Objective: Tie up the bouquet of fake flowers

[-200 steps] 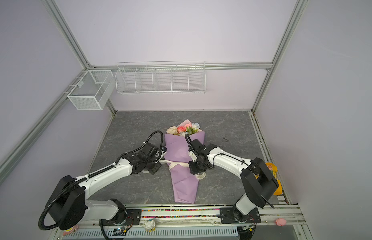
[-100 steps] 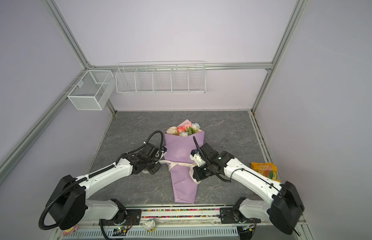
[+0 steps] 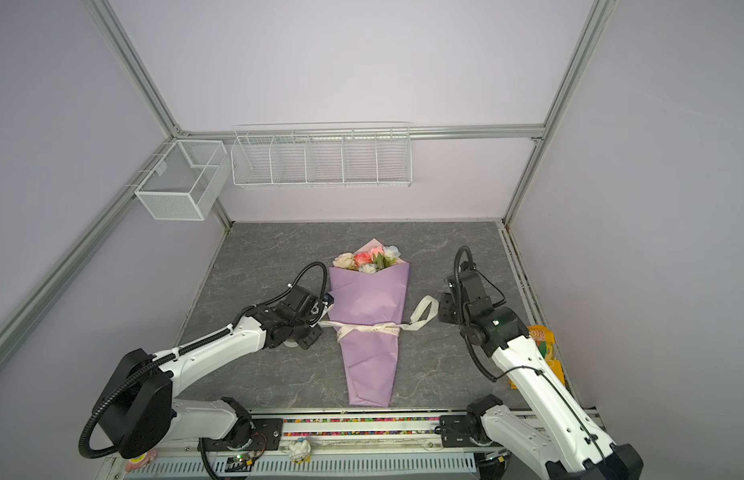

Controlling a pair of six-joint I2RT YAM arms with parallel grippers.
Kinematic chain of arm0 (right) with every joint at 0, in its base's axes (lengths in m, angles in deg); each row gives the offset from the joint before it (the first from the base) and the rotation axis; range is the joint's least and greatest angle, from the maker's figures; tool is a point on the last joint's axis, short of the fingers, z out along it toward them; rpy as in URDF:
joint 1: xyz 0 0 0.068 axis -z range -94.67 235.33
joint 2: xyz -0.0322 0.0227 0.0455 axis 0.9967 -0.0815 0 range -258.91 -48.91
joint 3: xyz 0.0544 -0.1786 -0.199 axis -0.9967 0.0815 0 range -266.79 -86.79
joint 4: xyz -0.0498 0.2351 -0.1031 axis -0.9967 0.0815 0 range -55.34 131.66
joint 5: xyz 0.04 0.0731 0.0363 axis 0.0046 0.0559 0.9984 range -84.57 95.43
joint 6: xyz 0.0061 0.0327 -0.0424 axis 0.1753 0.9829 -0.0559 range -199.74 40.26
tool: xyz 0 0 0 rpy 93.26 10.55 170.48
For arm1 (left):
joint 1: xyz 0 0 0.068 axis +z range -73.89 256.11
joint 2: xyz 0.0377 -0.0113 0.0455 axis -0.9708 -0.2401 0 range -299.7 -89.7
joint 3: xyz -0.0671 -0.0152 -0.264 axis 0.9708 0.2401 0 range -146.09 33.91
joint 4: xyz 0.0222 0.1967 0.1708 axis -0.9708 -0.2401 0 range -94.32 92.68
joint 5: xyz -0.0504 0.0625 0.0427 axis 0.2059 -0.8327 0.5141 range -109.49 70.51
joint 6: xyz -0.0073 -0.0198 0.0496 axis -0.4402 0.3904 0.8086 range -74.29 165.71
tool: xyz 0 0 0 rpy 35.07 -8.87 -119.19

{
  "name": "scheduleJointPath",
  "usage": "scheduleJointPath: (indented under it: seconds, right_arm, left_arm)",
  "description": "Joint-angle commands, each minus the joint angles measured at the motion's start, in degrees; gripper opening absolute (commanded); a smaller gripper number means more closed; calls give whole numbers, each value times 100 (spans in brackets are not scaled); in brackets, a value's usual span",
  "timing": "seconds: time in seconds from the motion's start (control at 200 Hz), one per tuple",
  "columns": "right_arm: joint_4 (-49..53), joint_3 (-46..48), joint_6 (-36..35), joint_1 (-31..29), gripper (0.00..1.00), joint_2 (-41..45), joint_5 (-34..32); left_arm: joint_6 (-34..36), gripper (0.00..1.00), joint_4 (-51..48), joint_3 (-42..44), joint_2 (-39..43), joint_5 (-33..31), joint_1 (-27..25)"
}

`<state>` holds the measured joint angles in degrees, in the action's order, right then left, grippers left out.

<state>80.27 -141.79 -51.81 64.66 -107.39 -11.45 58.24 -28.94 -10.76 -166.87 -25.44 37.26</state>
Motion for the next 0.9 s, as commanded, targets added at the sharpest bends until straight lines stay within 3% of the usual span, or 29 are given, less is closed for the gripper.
scheduleJointPath:
  seconds: [0.0,0.095,0.26,0.55,0.895]
  right_arm:
    - [479,-241,-182,215,70,-697,290]
    - [186,-96,-425,74,70,-851,1300]
    - [-747,423,720,-345,72,-1124,3149]
    - [-1994,852,2078,-1425,68,-1715,2777]
    - [-3195,1132,2865,-1590,51,-2211,2635]
  left_arm:
    - [68,0,-65,-106,-45,12,-35]
    - [67,0,-55,-111,-53,0,-35]
    - [79,0,-81,-135,-97,13,-46]
    - [53,0,-117,-133,-46,-8,-44]
    - [71,0,-126,-134,-68,0,-46]
